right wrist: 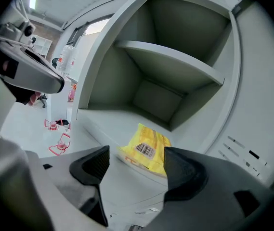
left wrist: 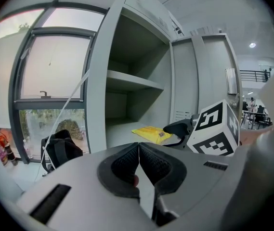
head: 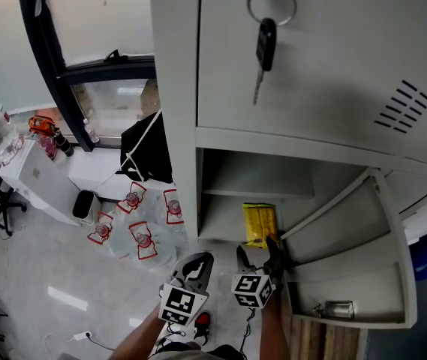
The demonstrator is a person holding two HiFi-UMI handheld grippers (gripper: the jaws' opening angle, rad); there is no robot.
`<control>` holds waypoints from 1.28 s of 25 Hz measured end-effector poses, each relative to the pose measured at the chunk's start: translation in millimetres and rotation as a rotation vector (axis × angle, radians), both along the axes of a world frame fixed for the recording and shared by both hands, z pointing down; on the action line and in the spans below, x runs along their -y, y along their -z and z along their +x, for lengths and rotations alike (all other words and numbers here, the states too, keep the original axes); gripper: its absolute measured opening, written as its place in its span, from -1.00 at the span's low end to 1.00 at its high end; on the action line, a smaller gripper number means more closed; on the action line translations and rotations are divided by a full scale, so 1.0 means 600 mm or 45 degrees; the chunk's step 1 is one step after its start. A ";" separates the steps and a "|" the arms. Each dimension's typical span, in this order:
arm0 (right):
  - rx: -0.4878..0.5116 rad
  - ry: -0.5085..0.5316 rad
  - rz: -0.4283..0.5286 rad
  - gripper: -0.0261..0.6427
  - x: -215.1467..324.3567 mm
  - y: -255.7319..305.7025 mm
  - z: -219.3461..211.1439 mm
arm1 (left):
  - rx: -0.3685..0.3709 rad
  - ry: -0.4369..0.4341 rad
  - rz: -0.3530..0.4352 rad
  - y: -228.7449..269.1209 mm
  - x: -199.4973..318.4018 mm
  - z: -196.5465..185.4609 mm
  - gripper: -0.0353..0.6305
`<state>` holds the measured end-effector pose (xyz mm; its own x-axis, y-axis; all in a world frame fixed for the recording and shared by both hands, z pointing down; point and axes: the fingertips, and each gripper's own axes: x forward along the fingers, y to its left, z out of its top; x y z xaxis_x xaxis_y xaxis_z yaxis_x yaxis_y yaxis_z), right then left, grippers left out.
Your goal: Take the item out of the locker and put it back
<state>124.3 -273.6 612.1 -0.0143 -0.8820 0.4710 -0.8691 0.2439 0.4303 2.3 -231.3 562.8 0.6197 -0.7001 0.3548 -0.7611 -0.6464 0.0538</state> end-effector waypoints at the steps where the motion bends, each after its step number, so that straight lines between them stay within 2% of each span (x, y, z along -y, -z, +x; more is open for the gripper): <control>1: -0.013 -0.008 0.002 0.11 0.002 -0.002 0.001 | 0.001 0.003 -0.003 -0.002 0.000 -0.002 -0.82; 4: -0.046 -0.035 0.011 0.09 0.003 -0.004 0.006 | 0.000 0.012 -0.007 -0.004 0.002 -0.008 -0.82; 6: -0.058 -0.044 0.013 -0.09 0.002 -0.005 0.009 | 0.001 0.019 -0.008 -0.005 0.003 -0.012 -0.82; 8: -0.060 -0.038 0.004 -0.12 0.001 -0.006 0.008 | 0.003 0.026 -0.010 -0.006 0.005 -0.016 -0.82; 12: -0.040 -0.038 -0.019 -0.22 -0.001 -0.003 0.008 | 0.007 0.037 -0.008 -0.007 0.006 -0.020 -0.82; 17: -0.023 -0.057 -0.003 -0.50 -0.003 0.009 0.012 | 0.011 0.045 -0.002 -0.005 0.004 -0.021 -0.82; 21: 0.005 -0.060 0.003 -0.58 -0.003 0.016 0.011 | 0.012 0.055 0.006 0.000 0.004 -0.028 -0.82; 25: 0.089 -0.059 0.010 -0.61 -0.006 0.027 0.006 | 0.008 0.070 0.024 0.009 0.007 -0.035 -0.82; 32: 0.383 -0.068 0.082 -0.62 -0.017 0.075 -0.007 | -0.011 0.091 0.076 0.038 0.005 -0.046 -0.82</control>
